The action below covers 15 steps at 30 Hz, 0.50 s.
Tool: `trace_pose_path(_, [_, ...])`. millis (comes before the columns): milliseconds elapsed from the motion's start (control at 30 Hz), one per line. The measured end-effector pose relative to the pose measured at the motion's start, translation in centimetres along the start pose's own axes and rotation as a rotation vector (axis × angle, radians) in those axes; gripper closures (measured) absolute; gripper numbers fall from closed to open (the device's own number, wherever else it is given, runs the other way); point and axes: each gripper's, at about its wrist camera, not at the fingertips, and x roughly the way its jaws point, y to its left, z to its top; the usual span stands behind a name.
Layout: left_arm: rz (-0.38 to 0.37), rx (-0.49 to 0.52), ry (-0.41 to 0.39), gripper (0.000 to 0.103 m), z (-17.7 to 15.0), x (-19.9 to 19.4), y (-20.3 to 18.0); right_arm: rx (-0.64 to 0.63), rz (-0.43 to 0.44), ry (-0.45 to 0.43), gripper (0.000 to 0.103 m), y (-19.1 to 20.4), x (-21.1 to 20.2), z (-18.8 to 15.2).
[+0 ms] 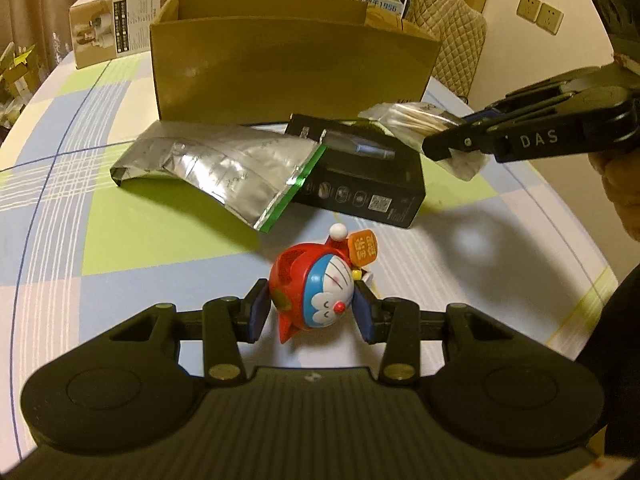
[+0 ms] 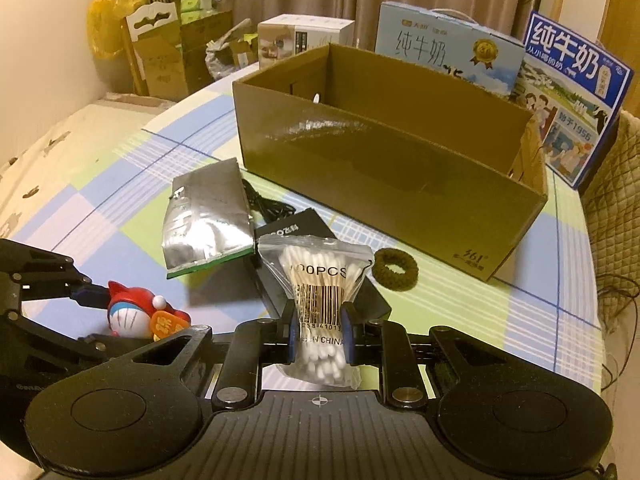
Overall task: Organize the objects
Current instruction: 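Lift the Doraemon figure and swab bag and carry them toward the cardboard box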
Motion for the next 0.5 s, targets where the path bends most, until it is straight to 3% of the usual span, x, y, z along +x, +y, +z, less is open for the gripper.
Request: trace_pose_path(500, [0.030,-0.016,-0.077,0.065,3.7,-3.7,-0.3,-0.001,-0.023,-0.046,0.085,0.4,-3.0,1.2])
